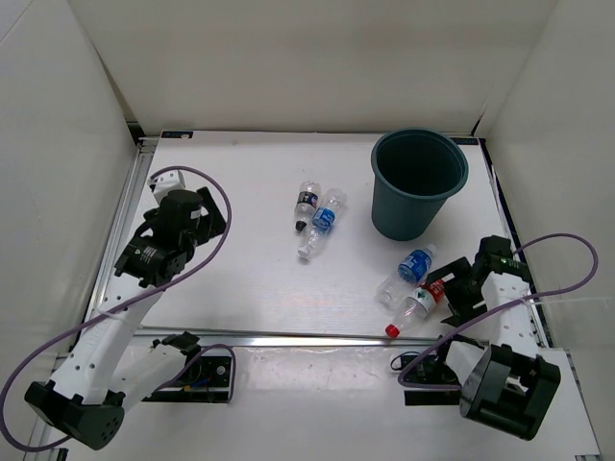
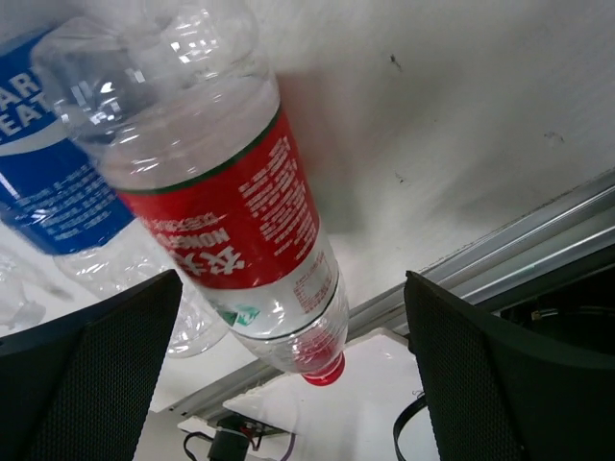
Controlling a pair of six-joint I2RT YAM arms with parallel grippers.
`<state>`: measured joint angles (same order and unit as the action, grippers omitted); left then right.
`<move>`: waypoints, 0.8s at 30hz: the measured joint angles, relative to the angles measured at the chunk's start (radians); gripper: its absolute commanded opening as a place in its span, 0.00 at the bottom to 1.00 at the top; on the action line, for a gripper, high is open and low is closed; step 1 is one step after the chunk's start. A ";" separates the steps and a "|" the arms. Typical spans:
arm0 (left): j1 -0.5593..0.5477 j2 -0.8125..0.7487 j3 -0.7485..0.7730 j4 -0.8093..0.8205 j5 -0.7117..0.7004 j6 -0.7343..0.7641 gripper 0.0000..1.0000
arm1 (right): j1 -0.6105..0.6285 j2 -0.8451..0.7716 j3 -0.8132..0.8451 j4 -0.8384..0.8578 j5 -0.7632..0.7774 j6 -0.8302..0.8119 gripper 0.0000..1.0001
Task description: Put the plastic bottles in the bin
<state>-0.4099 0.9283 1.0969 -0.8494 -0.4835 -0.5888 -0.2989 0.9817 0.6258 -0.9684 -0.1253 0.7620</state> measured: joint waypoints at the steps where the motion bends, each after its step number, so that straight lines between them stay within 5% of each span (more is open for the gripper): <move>1: 0.000 0.000 -0.009 0.000 0.003 -0.001 1.00 | 0.000 0.003 -0.008 0.008 0.000 0.005 1.00; 11: 0.000 0.021 -0.033 -0.013 0.029 -0.003 1.00 | 0.000 0.110 -0.059 0.094 0.000 0.054 0.89; 24: 0.000 0.030 -0.059 -0.024 0.040 -0.014 1.00 | 0.000 -0.006 0.053 -0.042 0.046 0.091 0.36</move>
<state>-0.4099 0.9581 1.0378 -0.8734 -0.4435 -0.6029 -0.2989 0.9752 0.6788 -1.0107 -0.0795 0.8532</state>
